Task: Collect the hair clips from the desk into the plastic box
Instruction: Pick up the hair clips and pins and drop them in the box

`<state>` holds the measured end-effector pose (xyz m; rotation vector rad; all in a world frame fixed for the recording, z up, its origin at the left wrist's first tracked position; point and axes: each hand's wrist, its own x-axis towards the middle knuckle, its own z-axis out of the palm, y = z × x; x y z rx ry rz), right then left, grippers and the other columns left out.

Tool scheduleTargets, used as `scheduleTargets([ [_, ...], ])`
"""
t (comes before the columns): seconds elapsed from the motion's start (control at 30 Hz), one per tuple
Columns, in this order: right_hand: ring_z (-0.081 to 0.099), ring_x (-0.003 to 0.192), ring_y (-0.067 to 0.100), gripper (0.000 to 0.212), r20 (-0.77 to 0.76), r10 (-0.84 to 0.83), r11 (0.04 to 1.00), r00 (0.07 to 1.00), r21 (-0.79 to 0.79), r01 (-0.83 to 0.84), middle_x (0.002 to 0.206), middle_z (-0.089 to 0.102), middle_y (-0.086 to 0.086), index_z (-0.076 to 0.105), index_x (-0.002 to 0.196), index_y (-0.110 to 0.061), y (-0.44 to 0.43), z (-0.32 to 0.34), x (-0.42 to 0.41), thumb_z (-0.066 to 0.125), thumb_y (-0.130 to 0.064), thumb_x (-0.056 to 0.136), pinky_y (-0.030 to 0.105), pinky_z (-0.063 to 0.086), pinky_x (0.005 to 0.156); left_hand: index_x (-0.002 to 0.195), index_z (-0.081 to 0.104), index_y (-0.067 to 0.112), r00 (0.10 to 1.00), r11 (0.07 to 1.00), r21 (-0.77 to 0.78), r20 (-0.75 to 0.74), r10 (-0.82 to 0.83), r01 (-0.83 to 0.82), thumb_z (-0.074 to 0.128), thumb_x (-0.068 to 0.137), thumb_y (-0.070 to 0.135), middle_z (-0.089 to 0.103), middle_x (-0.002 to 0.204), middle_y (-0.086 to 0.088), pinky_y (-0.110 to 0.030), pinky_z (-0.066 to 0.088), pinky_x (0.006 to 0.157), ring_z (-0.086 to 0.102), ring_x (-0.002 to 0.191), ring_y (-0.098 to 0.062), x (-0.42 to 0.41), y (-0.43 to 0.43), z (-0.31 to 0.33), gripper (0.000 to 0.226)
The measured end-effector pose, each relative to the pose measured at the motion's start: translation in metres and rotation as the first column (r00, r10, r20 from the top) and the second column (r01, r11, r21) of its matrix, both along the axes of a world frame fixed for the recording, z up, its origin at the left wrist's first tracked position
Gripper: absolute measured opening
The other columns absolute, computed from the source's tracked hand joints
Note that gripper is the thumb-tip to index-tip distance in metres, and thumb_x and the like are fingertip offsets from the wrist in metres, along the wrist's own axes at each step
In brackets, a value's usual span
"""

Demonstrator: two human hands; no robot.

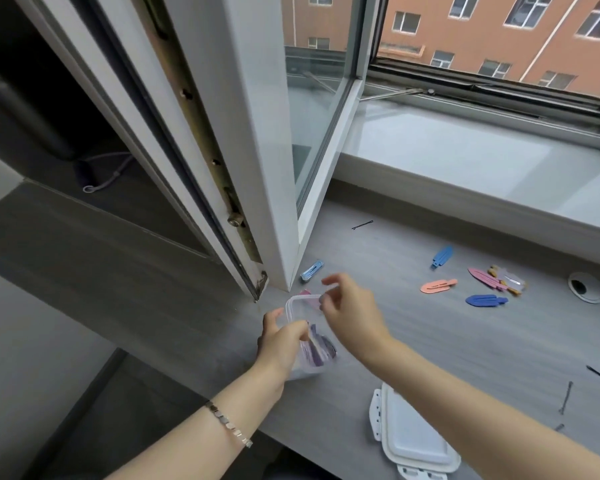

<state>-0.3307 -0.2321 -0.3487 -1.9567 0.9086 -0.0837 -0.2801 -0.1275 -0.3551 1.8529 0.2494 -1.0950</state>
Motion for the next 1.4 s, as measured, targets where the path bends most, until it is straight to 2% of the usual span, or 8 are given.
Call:
scheduleTargets([
  [0.1,0.063,0.093,0.032,0.023,-0.039,-0.117,0.988,0.992,-0.107,0.113,0.096,0.068,0.012,0.061,0.107,-0.008,-0.021,-0.017,0.018,0.045,-0.006,0.090,0.033,0.048,0.079,0.141,0.039,0.018,1.000,1.000,-0.006,0.019,0.011,-0.011,0.051,0.078,0.010,0.047,0.137,-0.012,-0.031,0.034,0.087,0.044,0.114,-0.025,0.006,0.006,-0.001,0.065],
  [0.37,0.058,0.093,0.027,0.045,-0.380,0.236,0.957,0.894,-0.068,-0.281,0.109,0.064,0.010,0.057,0.108,-0.010,-0.035,-0.068,0.046,0.060,-0.048,0.084,0.032,0.046,0.078,0.132,0.046,0.008,0.993,0.994,0.018,0.059,0.105,-0.106,0.051,0.074,0.004,0.051,0.131,-0.017,-0.024,0.035,0.061,0.047,0.098,-0.024,0.018,0.023,0.000,0.058],
  [0.63,0.055,0.111,0.035,0.030,-0.456,0.387,0.837,0.801,-0.190,-0.513,0.130,0.054,0.016,0.042,0.121,-0.005,-0.051,-0.056,0.062,0.035,-0.006,0.092,0.037,0.044,0.088,0.126,0.049,0.013,0.993,0.995,-0.013,0.052,0.103,-0.103,0.045,0.050,0.018,0.052,0.126,-0.013,-0.024,0.037,0.063,0.049,0.092,-0.020,0.016,0.018,0.004,0.076],
  [0.87,0.054,0.120,0.032,0.038,-0.696,0.403,0.663,0.594,-0.225,-0.714,0.132,0.053,0.015,0.036,0.131,-0.008,-0.051,-0.046,0.079,0.037,-0.026,0.098,0.037,0.045,0.093,0.130,0.047,0.011,0.996,0.996,-0.035,0.041,0.085,-0.084,0.046,0.051,0.017,0.050,0.129,-0.015,-0.022,0.036,0.062,0.047,0.100,-0.024,0.013,0.009,0.010,0.080],
  [1.03,0.057,0.115,0.032,0.029,-0.610,0.296,0.807,0.735,-0.252,-0.535,0.127,0.055,0.015,0.051,0.118,-0.005,-0.058,-0.057,0.048,0.039,-0.019,0.096,0.036,0.047,0.091,0.134,0.045,0.012,0.999,0.999,-0.028,0.041,0.032,-0.031,0.046,0.050,0.018,0.050,0.132,-0.014,-0.030,0.043,0.079,0.050,0.111,-0.027,0.008,0.006,0.009,0.085],
  [1.1,0.059,0.092,0.034,0.014,-0.348,0.130,0.955,0.928,-0.209,-0.212,0.101,0.061,0.020,0.055,0.089,-0.009,-0.060,-0.049,0.033,0.044,-0.016,0.090,0.034,0.045,0.075,0.137,0.042,0.015,1.000,1.000,-0.007,0.025,-0.007,0.007,0.046,0.049,0.019,0.050,0.134,-0.015,-0.037,0.042,0.094,0.050,0.120,-0.030,0.003,0.003,0.010,0.089],
  [1.2,0.039,0.061,0.024,0.025,-0.003,-0.045,0.989,0.999,-0.144,0.044,0.065,0.049,0.006,0.034,0.065,-0.014,-0.055,-0.015,0.007,0.048,-0.009,0.085,0.030,0.029,0.055,0.136,0.043,0.016,0.999,0.999,-0.014,0.003,-0.042,0.042,0.046,0.049,0.019,0.051,0.133,-0.013,-0.042,0.041,0.101,0.049,0.123,-0.032,-0.004,-0.003,0.010,0.087],
  [1.4,0.055,0.071,0.037,0.024,-0.298,0.348,0.922,0.889,-0.065,-0.383,0.063,0.054,0.004,0.053,0.074,-0.009,-0.036,0.027,-0.036,0.052,-0.027,0.090,0.033,0.044,0.058,0.118,0.047,0.014,0.999,0.999,-0.038,-0.038,-0.016,0.014,0.048,0.078,0.007,0.052,0.101,-0.006,-0.035,0.040,0.086,0.048,0.101,-0.027,-0.010,-0.027,0.016,0.040],
])
